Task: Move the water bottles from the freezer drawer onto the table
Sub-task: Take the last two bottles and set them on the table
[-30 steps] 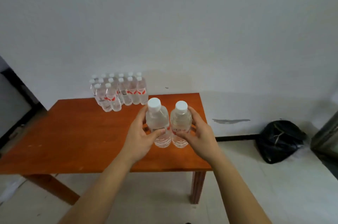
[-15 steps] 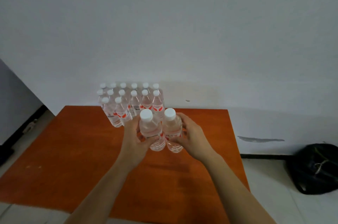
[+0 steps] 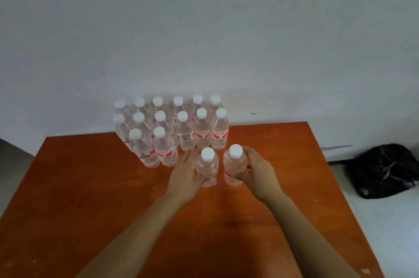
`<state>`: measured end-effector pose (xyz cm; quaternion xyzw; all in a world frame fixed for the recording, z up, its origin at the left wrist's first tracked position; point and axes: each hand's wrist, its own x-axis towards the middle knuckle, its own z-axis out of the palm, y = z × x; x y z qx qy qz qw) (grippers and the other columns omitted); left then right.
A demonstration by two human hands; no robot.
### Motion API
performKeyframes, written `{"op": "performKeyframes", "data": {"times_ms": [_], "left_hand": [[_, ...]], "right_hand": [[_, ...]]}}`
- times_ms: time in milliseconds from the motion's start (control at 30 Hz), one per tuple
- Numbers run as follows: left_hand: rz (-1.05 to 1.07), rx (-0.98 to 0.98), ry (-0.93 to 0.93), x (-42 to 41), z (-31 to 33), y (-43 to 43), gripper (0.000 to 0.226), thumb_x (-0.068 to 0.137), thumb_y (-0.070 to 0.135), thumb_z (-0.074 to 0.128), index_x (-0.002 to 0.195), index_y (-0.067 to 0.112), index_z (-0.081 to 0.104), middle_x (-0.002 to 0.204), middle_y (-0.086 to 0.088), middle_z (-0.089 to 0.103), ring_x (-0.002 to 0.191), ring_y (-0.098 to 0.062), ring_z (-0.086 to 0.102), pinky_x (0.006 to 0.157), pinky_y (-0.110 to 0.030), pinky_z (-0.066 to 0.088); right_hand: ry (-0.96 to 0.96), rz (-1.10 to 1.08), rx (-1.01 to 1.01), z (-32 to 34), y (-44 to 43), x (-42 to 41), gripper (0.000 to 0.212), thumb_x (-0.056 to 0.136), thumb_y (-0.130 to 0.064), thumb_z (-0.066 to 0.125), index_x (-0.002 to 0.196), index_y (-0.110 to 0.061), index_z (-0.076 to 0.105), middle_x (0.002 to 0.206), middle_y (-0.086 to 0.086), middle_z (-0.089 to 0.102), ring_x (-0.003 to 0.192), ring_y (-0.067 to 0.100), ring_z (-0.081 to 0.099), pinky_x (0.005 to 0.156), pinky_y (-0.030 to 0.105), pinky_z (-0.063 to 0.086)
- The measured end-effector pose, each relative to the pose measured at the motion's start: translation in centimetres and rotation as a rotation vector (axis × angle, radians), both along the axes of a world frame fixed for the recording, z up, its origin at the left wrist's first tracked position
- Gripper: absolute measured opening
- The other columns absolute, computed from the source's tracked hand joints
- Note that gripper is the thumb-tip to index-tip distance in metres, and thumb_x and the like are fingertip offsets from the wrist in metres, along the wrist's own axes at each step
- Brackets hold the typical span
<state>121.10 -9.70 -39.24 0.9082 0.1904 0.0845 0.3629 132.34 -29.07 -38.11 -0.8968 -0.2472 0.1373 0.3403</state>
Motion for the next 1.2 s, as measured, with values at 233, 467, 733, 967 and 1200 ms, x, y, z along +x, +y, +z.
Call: {"op": "performKeyframes", "data": {"times_ms": [233, 467, 733, 967, 1200], "left_hand": [[0.071, 0.026, 0.054, 2.9, -2.7, 4.3, 0.074, 0.081, 0.036, 0.078, 0.144, 0.029, 0.039, 0.147, 0.004, 0.051, 0.137, -0.025, 0.046, 0.108, -0.048, 0.043], [0.191, 0.032, 0.074, 5.1, -3.5, 5.7, 0.078, 0.084, 0.016, 0.078, 0.144, 0.030, 0.031, 0.136, -0.003, 0.059, 0.111, -0.027, 0.066, 0.090, -0.051, 0.057], [0.271, 0.074, 0.082, 5.2, -3.4, 6.5, 0.073, 0.082, 0.018, 0.080, 0.145, 0.013, 0.042, 0.149, -0.004, 0.047, 0.109, -0.027, 0.066, 0.094, -0.048, 0.055], [0.306, 0.075, 0.086, 5.1, -3.6, 7.8, 0.075, 0.085, 0.015, 0.077, 0.149, 0.019, 0.038, 0.116, -0.004, 0.071, 0.085, -0.022, 0.071, 0.081, -0.039, 0.059], [0.245, 0.082, 0.127, 4.9, -2.8, 7.0, 0.080, 0.091, 0.020, 0.071, 0.155, 0.017, 0.022, 0.132, -0.007, 0.063, 0.089, -0.022, 0.072, 0.082, -0.034, 0.054]], "right_hand": [[0.066, -0.038, 0.016, -3.1, 4.2, 2.0, 0.062, 0.081, -0.019, 0.079, 0.136, -0.027, 0.050, 0.129, -0.007, 0.064, 0.116, 0.014, 0.062, 0.097, 0.036, 0.053], [0.086, 0.058, 0.081, -5.4, 9.7, 4.8, 0.067, 0.082, -0.014, 0.078, 0.139, -0.029, 0.047, 0.130, -0.003, 0.063, 0.112, 0.016, 0.064, 0.095, 0.043, 0.056], [0.138, 0.026, 0.211, -7.7, 11.7, 4.5, 0.077, 0.083, -0.011, 0.077, 0.145, -0.033, 0.037, 0.142, -0.004, 0.054, 0.120, 0.016, 0.061, 0.093, 0.044, 0.058], [0.210, -0.047, 0.259, -7.8, 13.2, 4.3, 0.060, 0.085, -0.012, 0.077, 0.133, -0.025, 0.043, 0.131, -0.007, 0.061, 0.115, 0.009, 0.062, 0.092, 0.032, 0.058], [0.177, -0.043, 0.202, -7.7, 12.8, 3.8, 0.055, 0.085, -0.015, 0.076, 0.129, -0.017, 0.044, 0.124, 0.002, 0.065, 0.112, 0.018, 0.066, 0.092, 0.035, 0.057]]}}
